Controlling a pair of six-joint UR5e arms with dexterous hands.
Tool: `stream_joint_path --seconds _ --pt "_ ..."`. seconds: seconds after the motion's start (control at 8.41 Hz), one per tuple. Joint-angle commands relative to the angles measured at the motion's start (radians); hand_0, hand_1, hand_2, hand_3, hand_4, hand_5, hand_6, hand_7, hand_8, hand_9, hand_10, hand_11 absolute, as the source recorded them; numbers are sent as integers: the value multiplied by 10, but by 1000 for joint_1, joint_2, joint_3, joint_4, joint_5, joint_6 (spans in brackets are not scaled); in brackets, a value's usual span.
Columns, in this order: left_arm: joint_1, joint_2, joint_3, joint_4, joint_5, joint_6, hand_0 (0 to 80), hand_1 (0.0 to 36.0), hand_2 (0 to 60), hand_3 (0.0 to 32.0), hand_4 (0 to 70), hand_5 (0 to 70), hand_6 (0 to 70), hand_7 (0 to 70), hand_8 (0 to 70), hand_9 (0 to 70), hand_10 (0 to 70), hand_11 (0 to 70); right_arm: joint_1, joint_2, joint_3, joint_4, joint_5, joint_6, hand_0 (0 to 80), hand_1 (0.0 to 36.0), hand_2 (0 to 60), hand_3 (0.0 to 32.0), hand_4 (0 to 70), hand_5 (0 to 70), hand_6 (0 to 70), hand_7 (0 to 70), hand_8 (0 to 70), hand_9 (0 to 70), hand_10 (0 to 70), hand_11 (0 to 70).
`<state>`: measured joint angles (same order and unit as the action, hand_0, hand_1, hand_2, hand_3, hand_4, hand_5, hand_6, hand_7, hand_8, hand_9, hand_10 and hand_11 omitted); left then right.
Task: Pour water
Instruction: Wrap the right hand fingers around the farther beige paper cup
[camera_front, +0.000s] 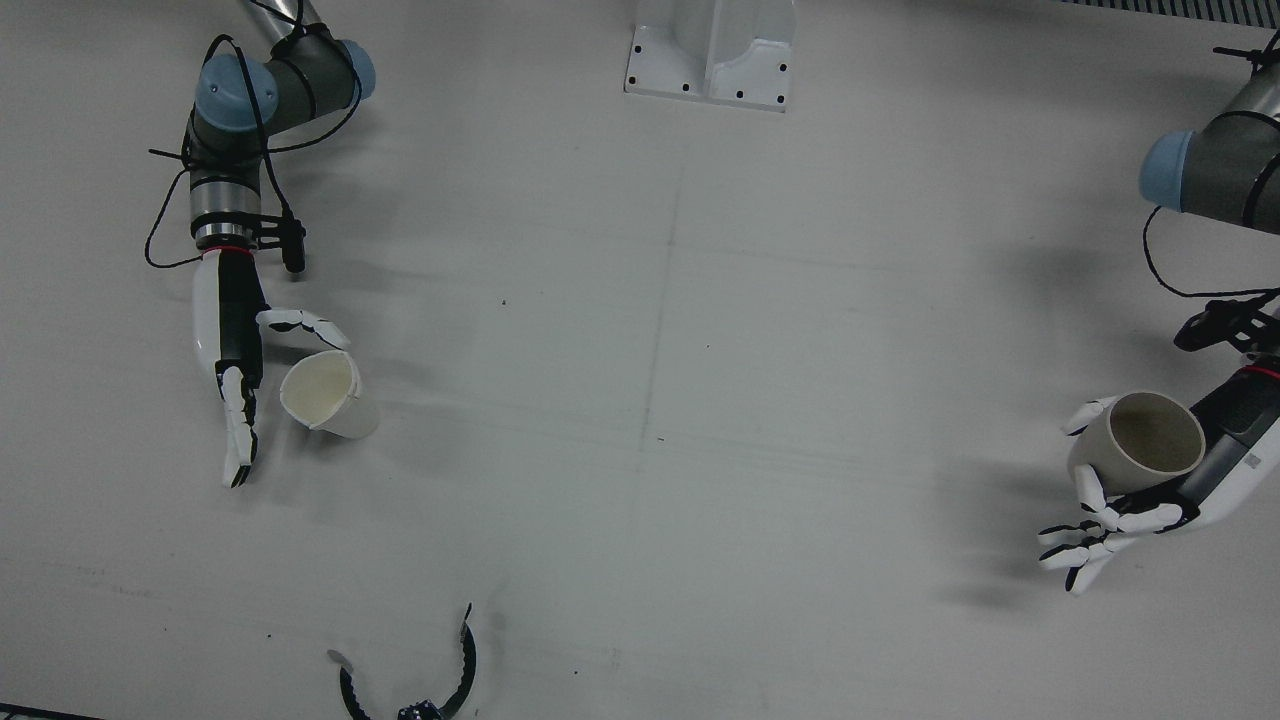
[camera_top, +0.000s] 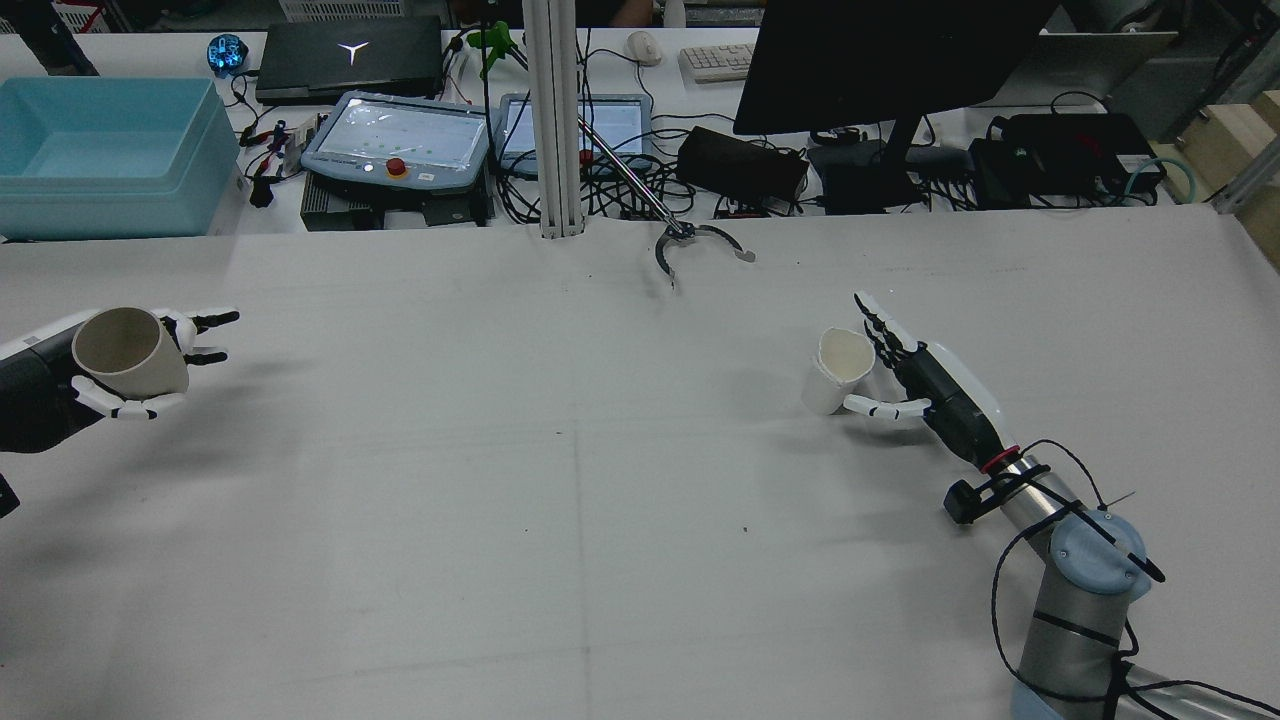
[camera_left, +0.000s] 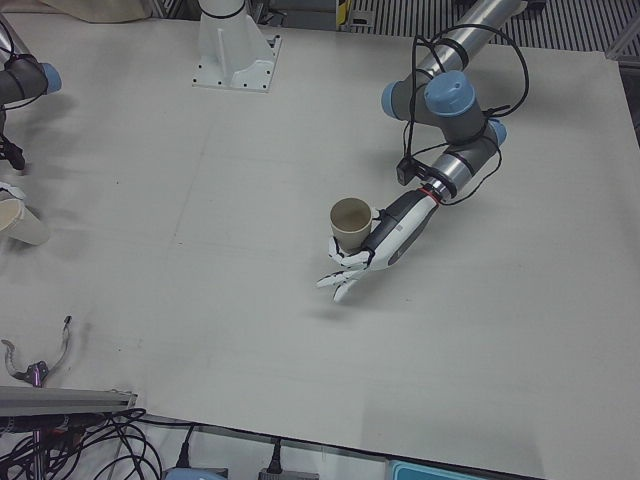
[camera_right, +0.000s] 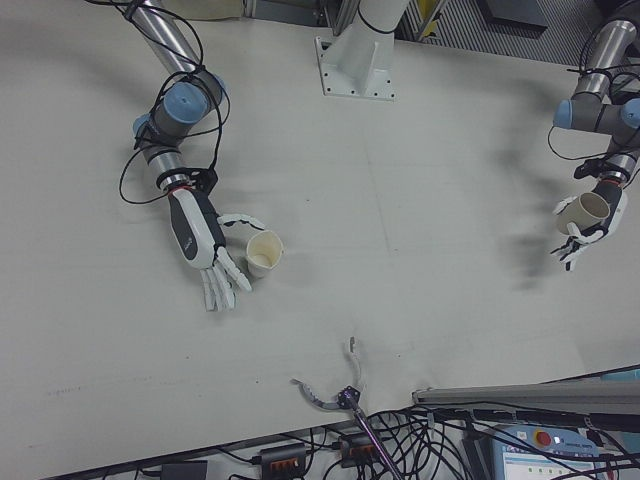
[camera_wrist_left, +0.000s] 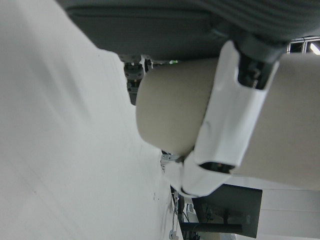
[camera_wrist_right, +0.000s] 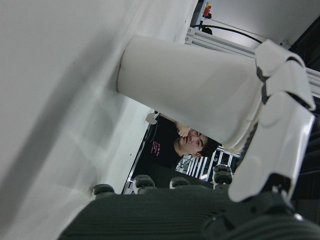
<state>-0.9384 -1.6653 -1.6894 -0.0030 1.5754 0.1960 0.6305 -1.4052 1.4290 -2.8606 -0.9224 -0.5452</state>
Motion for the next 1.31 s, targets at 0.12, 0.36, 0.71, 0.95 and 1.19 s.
stream_joint_path --seconds 0.12,0.36,0.71,0.95,1.19 --pt "0 1 5 0 0 0 800 360 600 0 700 700 180 118 66 10 125 212 -8 -1 28 -2 52 7 473 183 250 122 0 58 80 51 35 21 0 0" --pt "0 1 4 0 0 -1 800 360 600 0 700 700 183 120 71 16 128 215 -3 -5 28 0 56 10 484 181 240 0 15 74 207 118 31 9 0 0" --pt "0 1 5 0 0 -3 800 360 600 0 700 700 183 120 71 18 129 217 -8 -2 19 0 57 10 468 143 283 0 282 60 354 305 60 47 0 0" --pt "0 1 11 0 0 -3 800 360 600 0 700 700 183 118 71 17 129 217 -9 3 14 0 57 5 459 131 259 0 188 68 357 292 61 44 0 0" --pt "0 1 14 0 -1 0 800 360 600 0 700 700 181 116 70 17 130 218 -3 0 14 0 59 7 459 130 268 0 181 73 367 304 63 46 0 0"
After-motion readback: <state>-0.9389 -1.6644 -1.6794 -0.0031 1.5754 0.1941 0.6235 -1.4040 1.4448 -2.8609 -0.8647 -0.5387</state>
